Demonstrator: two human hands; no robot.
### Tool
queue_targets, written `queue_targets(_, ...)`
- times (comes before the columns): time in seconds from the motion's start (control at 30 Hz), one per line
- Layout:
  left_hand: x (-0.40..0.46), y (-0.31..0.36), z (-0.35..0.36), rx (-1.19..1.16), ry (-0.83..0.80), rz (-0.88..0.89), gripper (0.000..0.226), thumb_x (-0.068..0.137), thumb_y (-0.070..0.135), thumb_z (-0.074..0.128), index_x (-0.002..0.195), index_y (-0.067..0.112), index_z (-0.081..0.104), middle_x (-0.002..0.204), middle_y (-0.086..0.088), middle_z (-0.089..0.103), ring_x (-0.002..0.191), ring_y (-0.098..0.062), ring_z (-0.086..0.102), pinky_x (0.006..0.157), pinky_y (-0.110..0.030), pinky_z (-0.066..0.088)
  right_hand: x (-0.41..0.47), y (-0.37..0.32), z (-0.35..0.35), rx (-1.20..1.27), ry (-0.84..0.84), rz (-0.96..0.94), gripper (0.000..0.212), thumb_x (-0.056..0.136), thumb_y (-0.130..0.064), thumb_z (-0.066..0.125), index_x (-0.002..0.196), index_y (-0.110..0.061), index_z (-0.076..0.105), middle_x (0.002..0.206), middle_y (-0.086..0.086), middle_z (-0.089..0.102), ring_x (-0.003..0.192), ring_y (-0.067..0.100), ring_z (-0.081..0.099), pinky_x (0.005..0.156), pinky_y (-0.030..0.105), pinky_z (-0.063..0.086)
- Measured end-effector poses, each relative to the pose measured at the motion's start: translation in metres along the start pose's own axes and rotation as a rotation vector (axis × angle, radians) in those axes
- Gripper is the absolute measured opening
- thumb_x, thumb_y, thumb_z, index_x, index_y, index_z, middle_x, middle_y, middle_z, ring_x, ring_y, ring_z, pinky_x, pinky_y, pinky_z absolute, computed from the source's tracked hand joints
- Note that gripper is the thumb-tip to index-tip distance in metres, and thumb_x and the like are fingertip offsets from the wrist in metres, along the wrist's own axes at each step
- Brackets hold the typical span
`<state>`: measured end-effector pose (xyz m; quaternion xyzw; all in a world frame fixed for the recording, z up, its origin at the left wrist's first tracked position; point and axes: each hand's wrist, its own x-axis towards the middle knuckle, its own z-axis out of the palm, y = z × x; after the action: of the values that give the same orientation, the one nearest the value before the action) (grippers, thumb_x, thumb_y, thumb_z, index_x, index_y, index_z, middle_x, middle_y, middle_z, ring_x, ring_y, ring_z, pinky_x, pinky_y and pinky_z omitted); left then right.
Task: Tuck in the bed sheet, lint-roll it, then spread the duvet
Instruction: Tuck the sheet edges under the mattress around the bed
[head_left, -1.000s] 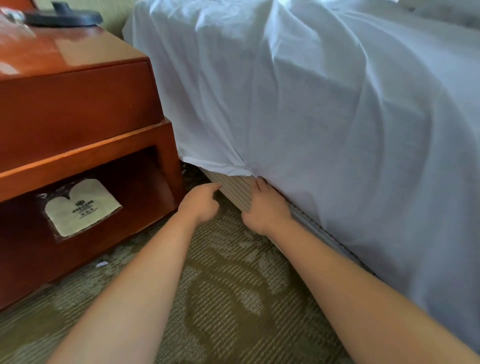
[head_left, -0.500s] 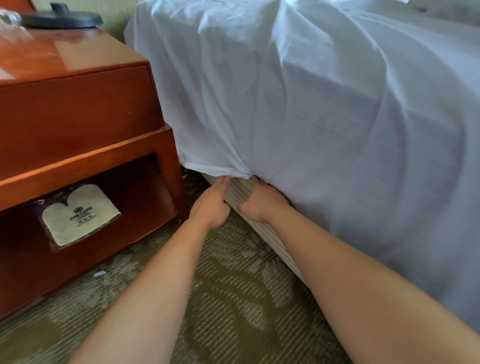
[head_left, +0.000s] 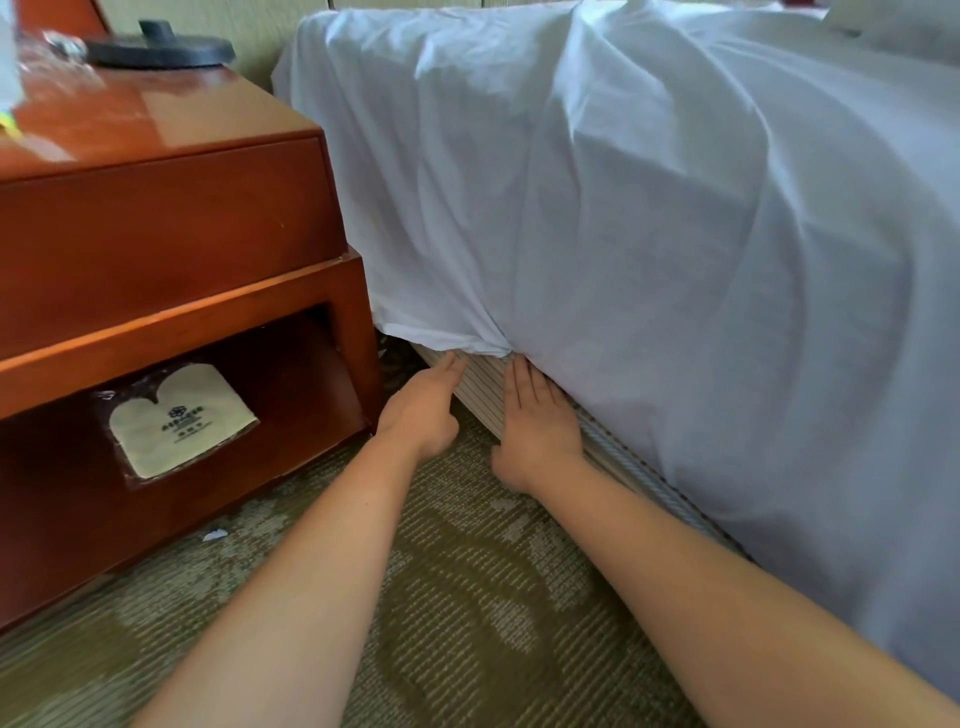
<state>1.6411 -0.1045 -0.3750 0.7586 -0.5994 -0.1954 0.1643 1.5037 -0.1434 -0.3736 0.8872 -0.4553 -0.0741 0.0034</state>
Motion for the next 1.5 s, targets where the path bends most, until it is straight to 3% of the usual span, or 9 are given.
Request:
queue_targets(0.23, -0.021, -0.012, -0.004, 0.340, 0.049, -0.008, 0.086, 0.085, 0.008, 0.054, 0.154, 0.017, 0.003, 0.161, -0.002, -0.010, 0.148, -0.020, -0.007, 0.120, -0.037, 0.002, 0.014, 0.002, -0.008, 0.083, 0.006, -0.038, 0.091, 0.094, -0.046, 0.045, 0.150, -0.006, -0.014, 0.159, 0.010, -0.015, 0.148, 0.021, -0.005, 0.120, 0.033, 0.001)
queue_targets(0.4, -0.028, -0.029, -0.010, 0.478, 0.039, 0.001, 0.087, 0.085, 0.010, 0.053, 0.154, 0.015, 0.001, 0.161, -0.002, -0.008, 0.147, -0.020, -0.010, 0.120, -0.037, -0.003, 0.029, -0.008, -0.016, 0.155, 0.031, 0.008, 0.092, 0.090, -0.046, 0.052, 0.152, -0.003, -0.002, 0.159, 0.010, 0.007, 0.145, 0.024, 0.015, 0.117, 0.034, 0.017)
queue_targets(0.73, 0.032, -0.021, -0.031, 0.882, -0.122, 0.267, 0.077, 0.092, 0.022, 0.045, 0.153, 0.015, -0.002, 0.161, -0.001, -0.008, 0.148, -0.018, -0.009, 0.116, -0.047, -0.009, 0.061, -0.009, -0.019, 0.305, -0.003, 0.099, 0.092, 0.083, -0.050, 0.059, 0.152, -0.014, 0.011, 0.156, 0.006, 0.023, 0.140, 0.026, 0.027, 0.113, 0.038, 0.029)
queue_targets(0.8, 0.042, -0.022, -0.039, 0.916, -0.127, 0.315, 0.077, 0.093, 0.020, 0.043, 0.153, 0.014, -0.005, 0.161, -0.003, -0.010, 0.148, -0.018, -0.007, 0.117, -0.045, -0.008, 0.068, -0.010, -0.018, 0.343, -0.002, 0.132, 0.091, 0.082, -0.052, 0.059, 0.152, -0.018, 0.012, 0.155, 0.005, 0.026, 0.139, 0.027, 0.029, 0.112, 0.039, 0.031)
queue_targets(0.97, 0.067, -0.028, -0.064, 0.733, -0.089, 0.293, 0.079, 0.090, 0.005, 0.045, 0.152, 0.008, -0.005, 0.160, -0.009, -0.009, 0.148, -0.020, 0.002, 0.118, -0.033, 0.001, 0.070, -0.019, -0.012, 0.300, 0.067, 0.199, 0.093, 0.083, -0.055, 0.057, 0.154, -0.019, 0.007, 0.157, 0.003, 0.019, 0.141, 0.025, 0.026, 0.111, 0.038, 0.031)
queue_targets(1.13, 0.072, -0.027, -0.067, 0.785, -0.108, 0.367, 0.072, 0.093, 0.001, 0.046, 0.153, 0.005, 0.006, 0.160, -0.013, 0.004, 0.142, -0.026, 0.025, 0.115, -0.035, 0.025, 0.071, -0.024, -0.016, 0.302, -0.012, 0.229, 0.095, 0.084, -0.055, 0.055, 0.154, -0.018, 0.002, 0.158, 0.004, 0.019, 0.142, 0.024, 0.024, 0.114, 0.038, 0.026)
queue_targets(1.3, 0.073, -0.033, -0.070, 0.684, -0.086, 0.350, 0.074, 0.092, 0.001, 0.050, 0.153, 0.009, 0.010, 0.159, -0.010, 0.011, 0.139, -0.026, 0.029, 0.110, -0.038, 0.031, 0.066, -0.019, -0.036, 0.342, -0.097, 0.227, 0.091, 0.085, -0.041, 0.059, 0.154, -0.022, 0.003, 0.156, 0.003, 0.023, 0.139, 0.025, 0.030, 0.112, 0.036, 0.031)
queue_targets(1.4, 0.078, -0.036, -0.066, 0.608, -0.038, 0.374, 0.069, 0.092, 0.001, 0.049, 0.152, 0.011, 0.016, 0.154, -0.009, 0.026, 0.132, -0.027, 0.037, 0.103, -0.039, 0.037, 0.067, -0.026, -0.048, 0.336, -0.165, 0.249, 0.087, 0.086, -0.037, 0.059, 0.154, -0.020, 0.007, 0.155, 0.006, 0.027, 0.138, 0.027, 0.031, 0.112, 0.037, 0.031)
queue_targets(1.5, 0.086, -0.033, -0.066, 0.560, -0.006, 0.390, 0.056, 0.091, 0.001, 0.051, 0.143, 0.012, 0.034, 0.135, -0.009, 0.044, 0.119, -0.026, 0.049, 0.091, -0.037, 0.044, 0.061, -0.034, -0.055, 0.225, -0.153, 0.267, 0.084, 0.085, -0.032, 0.059, 0.153, -0.014, 0.013, 0.151, 0.008, 0.033, 0.134, 0.028, 0.038, 0.108, 0.037, 0.037)
